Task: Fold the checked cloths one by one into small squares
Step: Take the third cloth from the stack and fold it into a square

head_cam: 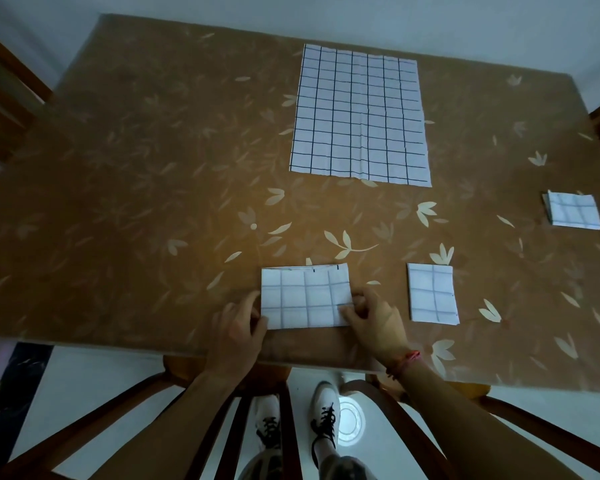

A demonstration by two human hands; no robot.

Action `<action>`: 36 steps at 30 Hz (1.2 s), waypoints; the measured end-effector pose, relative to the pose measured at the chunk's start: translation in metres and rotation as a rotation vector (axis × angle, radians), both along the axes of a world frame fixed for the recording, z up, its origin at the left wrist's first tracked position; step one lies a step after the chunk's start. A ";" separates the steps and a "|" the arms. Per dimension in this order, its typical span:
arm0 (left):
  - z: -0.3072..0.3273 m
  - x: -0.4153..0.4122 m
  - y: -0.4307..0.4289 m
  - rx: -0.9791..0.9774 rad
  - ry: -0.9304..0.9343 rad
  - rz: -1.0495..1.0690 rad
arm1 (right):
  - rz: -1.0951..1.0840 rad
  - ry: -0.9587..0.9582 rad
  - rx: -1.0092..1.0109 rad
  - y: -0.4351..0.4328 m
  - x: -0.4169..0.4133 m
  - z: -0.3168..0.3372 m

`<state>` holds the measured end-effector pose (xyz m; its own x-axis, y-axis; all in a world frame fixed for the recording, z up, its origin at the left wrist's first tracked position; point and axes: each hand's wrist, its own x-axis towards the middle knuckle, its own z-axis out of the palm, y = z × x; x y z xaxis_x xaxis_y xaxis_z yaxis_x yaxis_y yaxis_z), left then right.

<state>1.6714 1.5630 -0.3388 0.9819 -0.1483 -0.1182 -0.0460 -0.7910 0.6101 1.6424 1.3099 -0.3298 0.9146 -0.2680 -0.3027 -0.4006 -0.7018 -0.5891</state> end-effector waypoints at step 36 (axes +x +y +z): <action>-0.028 0.029 0.009 0.462 -0.184 -0.510 | 0.743 -0.165 -0.425 0.087 0.038 -0.029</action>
<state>1.7003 1.5722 -0.3667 0.8134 -0.5696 -0.1185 -0.5496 -0.8191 0.1643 1.6806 1.3970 -0.3589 0.9210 0.3548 -0.1607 0.3152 -0.9213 -0.2278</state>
